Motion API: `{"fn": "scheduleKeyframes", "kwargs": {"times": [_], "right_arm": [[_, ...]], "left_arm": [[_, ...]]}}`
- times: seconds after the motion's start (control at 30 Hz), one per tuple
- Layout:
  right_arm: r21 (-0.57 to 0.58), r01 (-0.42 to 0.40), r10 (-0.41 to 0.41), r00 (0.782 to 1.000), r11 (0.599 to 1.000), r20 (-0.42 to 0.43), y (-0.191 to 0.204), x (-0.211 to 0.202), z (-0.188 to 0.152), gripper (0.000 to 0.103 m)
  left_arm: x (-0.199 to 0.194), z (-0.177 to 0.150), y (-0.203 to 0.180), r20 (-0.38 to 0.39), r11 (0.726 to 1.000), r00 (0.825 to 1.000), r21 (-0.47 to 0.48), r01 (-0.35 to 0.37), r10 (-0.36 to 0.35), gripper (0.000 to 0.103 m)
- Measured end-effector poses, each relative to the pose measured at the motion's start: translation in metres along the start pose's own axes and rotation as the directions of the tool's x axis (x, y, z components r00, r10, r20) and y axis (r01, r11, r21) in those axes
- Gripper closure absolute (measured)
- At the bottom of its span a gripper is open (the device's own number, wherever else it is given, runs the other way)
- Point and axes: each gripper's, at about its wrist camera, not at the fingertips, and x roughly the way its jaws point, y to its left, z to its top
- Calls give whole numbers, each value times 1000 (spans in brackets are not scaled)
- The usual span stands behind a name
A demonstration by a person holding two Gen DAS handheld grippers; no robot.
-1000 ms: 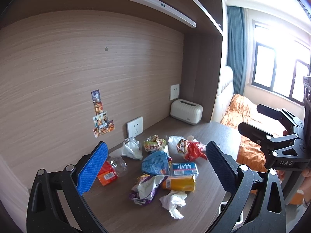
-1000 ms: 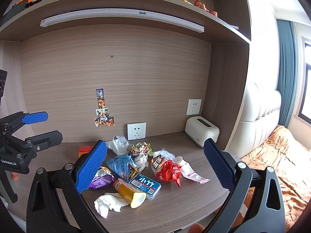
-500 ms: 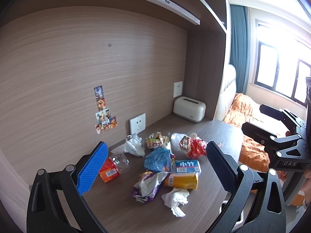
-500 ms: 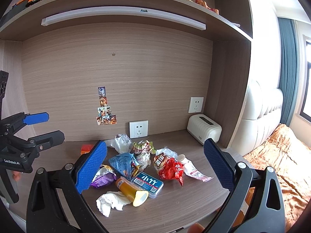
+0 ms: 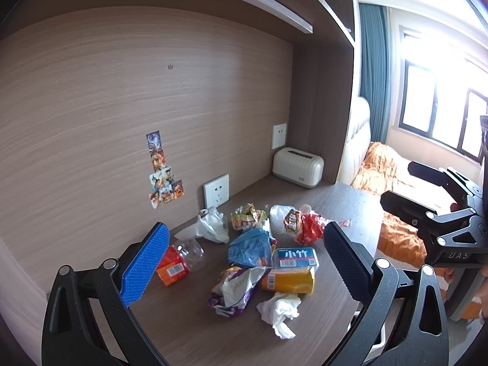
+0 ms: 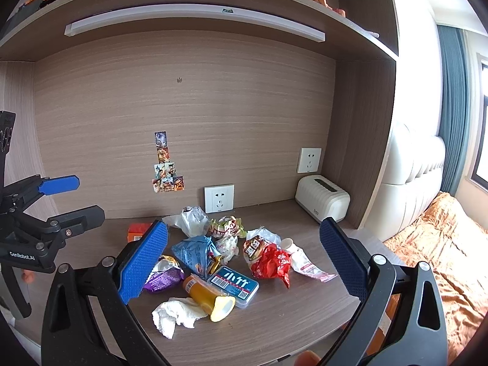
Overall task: Collect trash
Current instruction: 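Grasp the white tissue with the right tool while the left tool grasps the purple snack bag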
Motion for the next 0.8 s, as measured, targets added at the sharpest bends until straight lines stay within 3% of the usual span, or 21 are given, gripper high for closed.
{"fn": "scheduleKeyframes", "kwargs": {"times": [0.4,0.63,0.73,0.8], "right_arm": [[-18,-59,57,992,998,-112,13,29,-28,4],[21,-135,136,966,991,-219,39,58,-68,4],[27,-169,169,942,985,-289,58,77,-93,4],[-8,-167,156,938,986,-309,72,87,-109,4]], "left_arm": [[35,-30,15,-107,1000,994,28,-9,12,4],[80,-55,28,-192,997,981,61,42,-29,4],[102,-65,27,-228,992,973,105,69,-44,4],[118,-73,24,-249,985,967,145,94,-55,4]]}}
